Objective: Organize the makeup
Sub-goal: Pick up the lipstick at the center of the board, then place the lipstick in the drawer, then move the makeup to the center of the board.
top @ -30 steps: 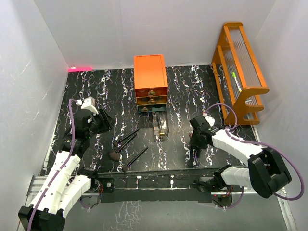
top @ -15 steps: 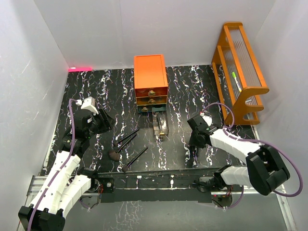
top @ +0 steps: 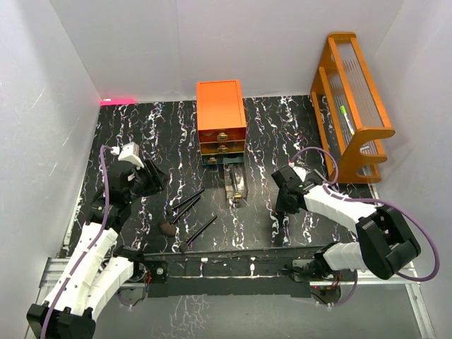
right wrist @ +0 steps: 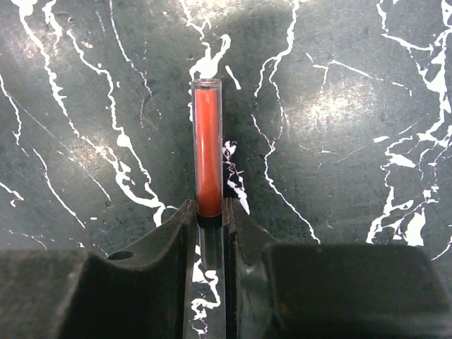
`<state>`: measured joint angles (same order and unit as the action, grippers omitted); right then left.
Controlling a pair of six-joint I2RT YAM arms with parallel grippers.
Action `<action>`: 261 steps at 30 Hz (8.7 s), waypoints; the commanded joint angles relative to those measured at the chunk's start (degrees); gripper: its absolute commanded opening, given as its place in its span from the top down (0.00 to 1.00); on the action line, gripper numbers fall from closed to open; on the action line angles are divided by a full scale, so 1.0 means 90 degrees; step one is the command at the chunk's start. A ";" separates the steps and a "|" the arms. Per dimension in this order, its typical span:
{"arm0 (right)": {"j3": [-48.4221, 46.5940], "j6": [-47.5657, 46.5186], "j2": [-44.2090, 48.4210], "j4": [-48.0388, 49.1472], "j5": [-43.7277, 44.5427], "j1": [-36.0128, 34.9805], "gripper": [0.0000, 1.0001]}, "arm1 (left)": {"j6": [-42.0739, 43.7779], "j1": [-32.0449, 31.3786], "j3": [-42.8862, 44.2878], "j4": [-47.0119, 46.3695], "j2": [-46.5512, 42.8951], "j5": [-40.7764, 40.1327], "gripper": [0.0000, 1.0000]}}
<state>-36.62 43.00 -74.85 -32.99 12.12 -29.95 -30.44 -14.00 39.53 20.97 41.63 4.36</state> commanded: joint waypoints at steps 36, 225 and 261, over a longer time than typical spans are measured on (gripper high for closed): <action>-0.4524 -0.1474 -0.2742 0.0329 0.0660 -0.1640 0.92 | -0.0025 0.0027 -0.0044 -0.0025 -0.0109 0.0131 0.53; -0.0036 0.1947 0.1099 0.0485 -0.0112 0.5719 0.92 | 0.0144 -0.5202 0.0696 0.1802 -0.1205 -0.5977 0.42; 0.0288 0.1899 -0.0565 0.2453 -0.0289 0.6199 0.92 | 0.0227 -0.5203 0.0627 0.1941 -0.0937 -0.6273 0.42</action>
<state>-34.61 61.25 -79.02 -15.86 10.48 25.41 -28.93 -60.71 45.10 37.85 32.86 -50.28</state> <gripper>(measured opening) 0.077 0.582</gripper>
